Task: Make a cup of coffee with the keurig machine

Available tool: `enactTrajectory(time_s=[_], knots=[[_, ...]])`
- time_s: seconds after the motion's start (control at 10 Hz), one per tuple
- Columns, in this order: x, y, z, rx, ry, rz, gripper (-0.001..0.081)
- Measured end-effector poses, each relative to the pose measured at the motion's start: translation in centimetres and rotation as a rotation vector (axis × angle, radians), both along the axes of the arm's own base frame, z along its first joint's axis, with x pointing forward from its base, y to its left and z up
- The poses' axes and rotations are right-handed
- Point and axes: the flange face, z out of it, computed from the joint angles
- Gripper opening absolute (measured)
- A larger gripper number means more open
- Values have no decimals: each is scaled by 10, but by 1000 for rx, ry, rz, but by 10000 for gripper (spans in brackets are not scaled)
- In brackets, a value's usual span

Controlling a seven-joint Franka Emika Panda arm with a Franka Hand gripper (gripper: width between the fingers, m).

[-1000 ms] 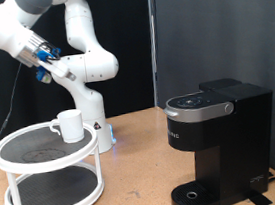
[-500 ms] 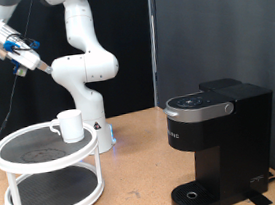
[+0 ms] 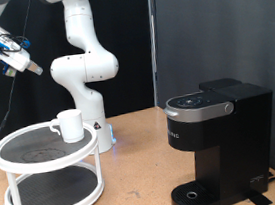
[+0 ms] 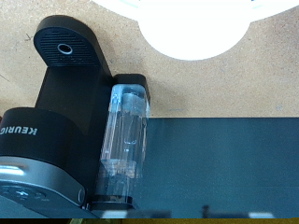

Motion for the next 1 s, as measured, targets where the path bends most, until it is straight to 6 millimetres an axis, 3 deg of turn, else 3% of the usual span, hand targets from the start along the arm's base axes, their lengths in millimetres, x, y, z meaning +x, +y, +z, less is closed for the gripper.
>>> enactTrajectory(time_s=[0.4,0.5,0.6,0.7,0.8,0.9,1.0], knots=[[4,-2,-10,-3,17,-3,19],[5,-3,-15,-9,16,4,200],[4,-3,-21,-21,17,16,200],[3,-3,-29,-36,23,27,400],[2,-2,-39,-54,30,36,400],[1,0,-50,-70,40,41,536],[0,3,-63,-82,44,41,536]])
